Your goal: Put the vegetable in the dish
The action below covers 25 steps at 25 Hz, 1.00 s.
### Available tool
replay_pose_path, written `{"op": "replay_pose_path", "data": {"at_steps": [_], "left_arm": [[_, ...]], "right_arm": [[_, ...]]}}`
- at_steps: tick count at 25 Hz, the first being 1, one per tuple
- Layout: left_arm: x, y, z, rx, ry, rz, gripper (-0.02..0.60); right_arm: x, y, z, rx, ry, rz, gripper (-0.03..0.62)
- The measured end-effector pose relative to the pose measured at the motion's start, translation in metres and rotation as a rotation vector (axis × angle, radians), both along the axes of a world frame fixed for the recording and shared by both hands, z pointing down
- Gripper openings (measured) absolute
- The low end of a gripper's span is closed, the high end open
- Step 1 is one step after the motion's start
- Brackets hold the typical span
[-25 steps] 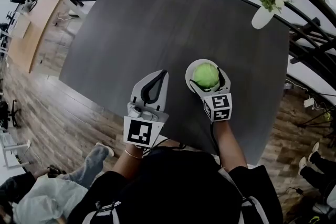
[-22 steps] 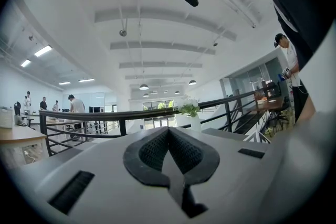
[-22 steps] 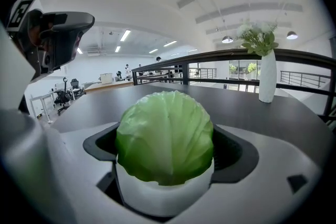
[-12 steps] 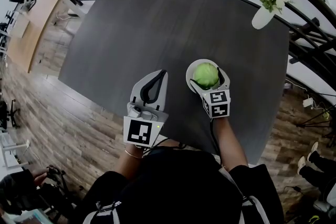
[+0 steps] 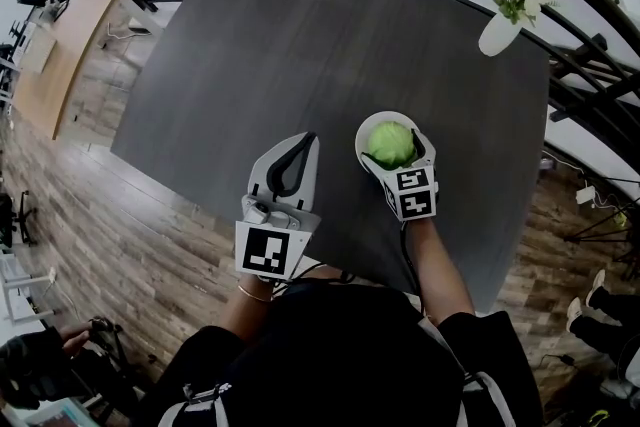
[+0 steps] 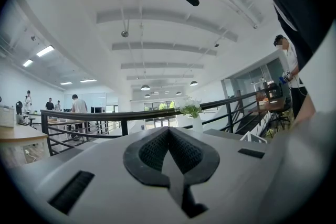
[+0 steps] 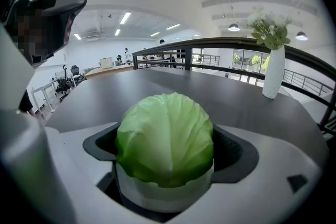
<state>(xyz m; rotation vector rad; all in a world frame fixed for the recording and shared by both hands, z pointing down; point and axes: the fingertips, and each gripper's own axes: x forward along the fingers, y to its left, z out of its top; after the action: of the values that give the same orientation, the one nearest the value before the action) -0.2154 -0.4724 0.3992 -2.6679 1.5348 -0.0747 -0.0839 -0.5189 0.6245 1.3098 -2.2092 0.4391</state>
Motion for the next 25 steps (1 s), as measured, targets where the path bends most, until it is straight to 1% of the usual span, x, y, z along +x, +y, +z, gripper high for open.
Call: {"op": "replay_pose_path", "data": {"at_steps": [5,13,18,25], "left_arm": [[0.001,-0.001,0.0,0.003,0.002,-0.003,0.0],[0.0,0.001,-0.002,0.004,0.001,-0.007,0.0],[-0.003,0.003,-0.001,0.003,0.0,-0.011,0.0],[-0.001,0.005,-0.004,0.005,0.004,-0.005,0.0]], "right_arm": [[0.001,-0.003,0.001,-0.018,0.002,-0.005,0.525],[0.002,-0.003,0.003,-0.016,0.033,-0.004,0.525],[0.0,-0.007,-0.009,0.043,0.005,0.015,0.525],[0.003,-0.003,-0.015,0.059,-0.005,0.017,0.525]]}}
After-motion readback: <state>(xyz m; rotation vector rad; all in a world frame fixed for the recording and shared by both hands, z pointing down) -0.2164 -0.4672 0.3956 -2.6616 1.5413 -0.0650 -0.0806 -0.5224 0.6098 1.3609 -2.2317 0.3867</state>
